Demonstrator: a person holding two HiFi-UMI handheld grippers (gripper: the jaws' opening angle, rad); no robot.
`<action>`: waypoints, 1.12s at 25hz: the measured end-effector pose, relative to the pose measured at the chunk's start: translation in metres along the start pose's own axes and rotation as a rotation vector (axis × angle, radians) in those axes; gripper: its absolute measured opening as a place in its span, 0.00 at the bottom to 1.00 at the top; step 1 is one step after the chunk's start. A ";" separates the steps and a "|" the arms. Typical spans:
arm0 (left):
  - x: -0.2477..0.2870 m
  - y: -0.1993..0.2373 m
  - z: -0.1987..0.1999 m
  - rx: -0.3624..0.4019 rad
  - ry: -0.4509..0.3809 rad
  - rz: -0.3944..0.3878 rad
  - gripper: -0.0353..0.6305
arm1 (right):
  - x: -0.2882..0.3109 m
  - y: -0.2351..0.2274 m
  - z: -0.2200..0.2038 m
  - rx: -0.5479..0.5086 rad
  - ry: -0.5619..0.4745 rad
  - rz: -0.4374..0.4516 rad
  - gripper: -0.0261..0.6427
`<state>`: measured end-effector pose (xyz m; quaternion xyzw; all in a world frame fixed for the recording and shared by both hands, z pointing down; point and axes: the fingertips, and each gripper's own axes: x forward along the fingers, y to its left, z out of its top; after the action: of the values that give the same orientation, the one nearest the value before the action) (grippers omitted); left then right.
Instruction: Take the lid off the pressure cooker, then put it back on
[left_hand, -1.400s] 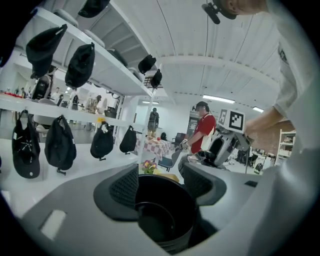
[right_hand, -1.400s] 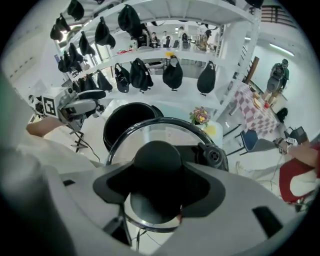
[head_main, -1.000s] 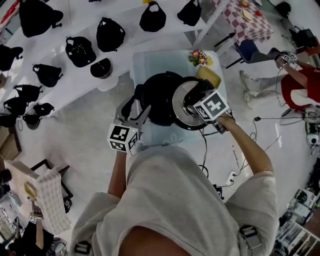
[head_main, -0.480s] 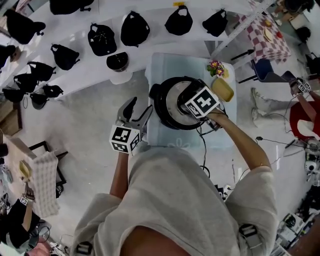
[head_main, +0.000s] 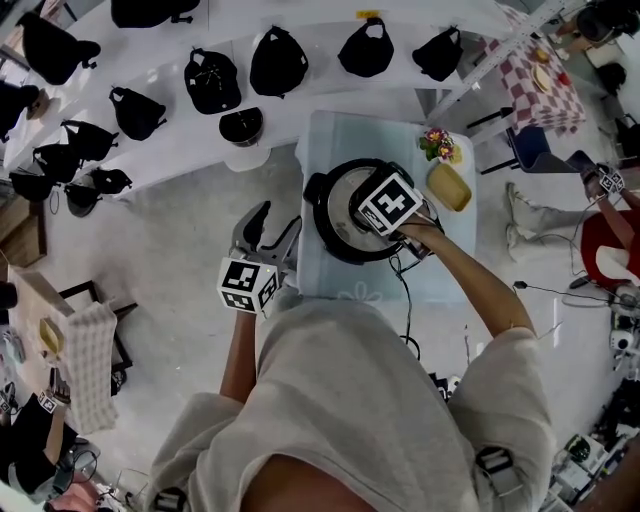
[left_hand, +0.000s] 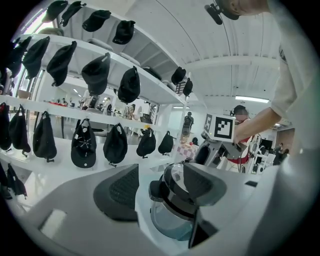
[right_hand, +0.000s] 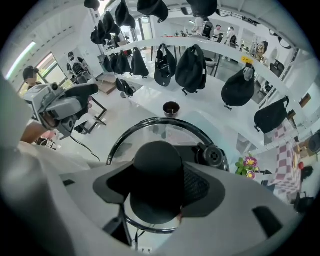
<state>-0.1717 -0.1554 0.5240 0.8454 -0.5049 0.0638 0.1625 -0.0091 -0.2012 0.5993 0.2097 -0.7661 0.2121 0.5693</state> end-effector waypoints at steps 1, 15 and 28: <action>0.000 0.000 0.000 0.001 0.001 -0.002 0.45 | 0.001 0.001 0.000 0.001 0.004 0.001 0.45; 0.009 -0.008 0.005 0.017 0.003 -0.018 0.45 | -0.001 -0.001 -0.001 0.054 0.030 -0.014 0.45; 0.010 -0.004 -0.003 0.006 0.017 -0.025 0.45 | 0.001 0.001 -0.006 0.086 0.004 -0.032 0.45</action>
<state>-0.1632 -0.1612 0.5289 0.8516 -0.4925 0.0705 0.1649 -0.0052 -0.1974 0.6018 0.2457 -0.7517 0.2359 0.5647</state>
